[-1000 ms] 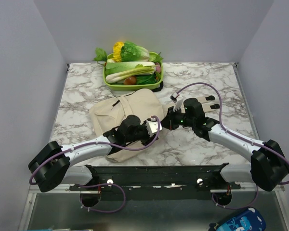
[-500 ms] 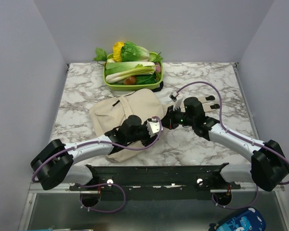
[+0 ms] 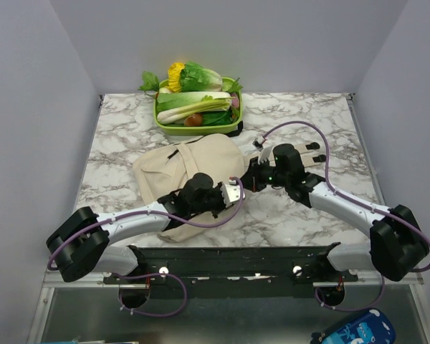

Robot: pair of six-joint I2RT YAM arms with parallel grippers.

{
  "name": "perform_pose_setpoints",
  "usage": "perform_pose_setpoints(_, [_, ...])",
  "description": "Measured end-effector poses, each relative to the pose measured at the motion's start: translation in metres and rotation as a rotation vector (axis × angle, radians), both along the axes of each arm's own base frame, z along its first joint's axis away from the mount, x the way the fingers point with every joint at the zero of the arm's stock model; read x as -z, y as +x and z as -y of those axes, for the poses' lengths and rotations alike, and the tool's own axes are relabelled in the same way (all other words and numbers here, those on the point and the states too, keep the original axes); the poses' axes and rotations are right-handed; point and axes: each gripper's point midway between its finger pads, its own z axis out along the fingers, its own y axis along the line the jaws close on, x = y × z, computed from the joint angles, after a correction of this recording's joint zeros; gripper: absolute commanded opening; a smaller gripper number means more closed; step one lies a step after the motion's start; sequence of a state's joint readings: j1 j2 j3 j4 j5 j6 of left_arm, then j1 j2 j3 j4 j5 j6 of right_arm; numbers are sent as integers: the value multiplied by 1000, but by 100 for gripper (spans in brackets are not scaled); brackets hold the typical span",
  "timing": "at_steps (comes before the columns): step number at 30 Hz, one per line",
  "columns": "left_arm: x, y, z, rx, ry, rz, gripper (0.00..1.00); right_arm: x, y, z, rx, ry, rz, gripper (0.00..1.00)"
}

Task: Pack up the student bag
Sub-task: Zip the student bag at the center of the board.

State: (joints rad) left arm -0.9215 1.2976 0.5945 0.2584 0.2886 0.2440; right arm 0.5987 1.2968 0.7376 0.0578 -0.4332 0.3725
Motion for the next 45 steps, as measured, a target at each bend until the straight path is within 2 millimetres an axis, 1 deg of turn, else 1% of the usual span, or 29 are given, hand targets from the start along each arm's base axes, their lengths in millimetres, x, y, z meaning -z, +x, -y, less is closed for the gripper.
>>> perform_pose_setpoints(3, [1, -2, 0, 10, 12, 2, 0, 10, 10, 6, 25, -21, -18, 1])
perform_pose_setpoints(7, [-1, -3, -1, 14, 13, 10, 0, 17, 23, 10, 51, -35, -35, 1])
perform_pose_setpoints(16, [-8, -6, 0, 53, 24, 21, 0, 15, 35, 15, 43, -38, -55, 1])
perform_pose_setpoints(20, [-13, -7, 2, 102, 49, 48, 0, 19, 39, 18, 29, -33, -87, 1])
perform_pose_setpoints(24, [-16, -6, 1, 122, 69, 71, 0, 20, 44, 17, 6, -24, -118, 1])
perform_pose_setpoints(31, [-21, -4, 2, 139, 87, 97, 0, 10, 54, 5, -42, -4, -129, 1])
perform_pose_setpoints(34, [-23, -4, 2, 144, 94, 102, 0, 6, 62, 2, -45, -3, -116, 1])
perform_pose_setpoints(35, [-22, -6, 2, 153, 95, 93, 0, 4, 67, 2, -40, -4, -97, 1])
perform_pose_setpoints(38, [-14, -28, 3, 233, 108, 37, 0, -16, 97, 6, -1, 35, 7, 1])
perform_pose_setpoints(39, [-13, -37, 4, 269, 106, 13, 0, -23, 103, 7, 8, 51, 39, 1])
perform_pose_setpoints(42, [-11, -48, 5, 311, 103, -11, 0, -40, 115, 11, 31, 82, 109, 1])
perform_pose_setpoints(43, [-11, -51, 6, 326, 101, -20, 0, -43, 117, 11, 39, 86, 126, 4])
perform_pose_setpoints(44, [-11, -54, 6, 336, 100, -26, 0, -44, 117, 12, 47, 87, 137, 12])
perform_pose_setpoints(45, [-11, -55, 6, 344, 100, -31, 3, -44, 116, 14, 57, 84, 143, 31])
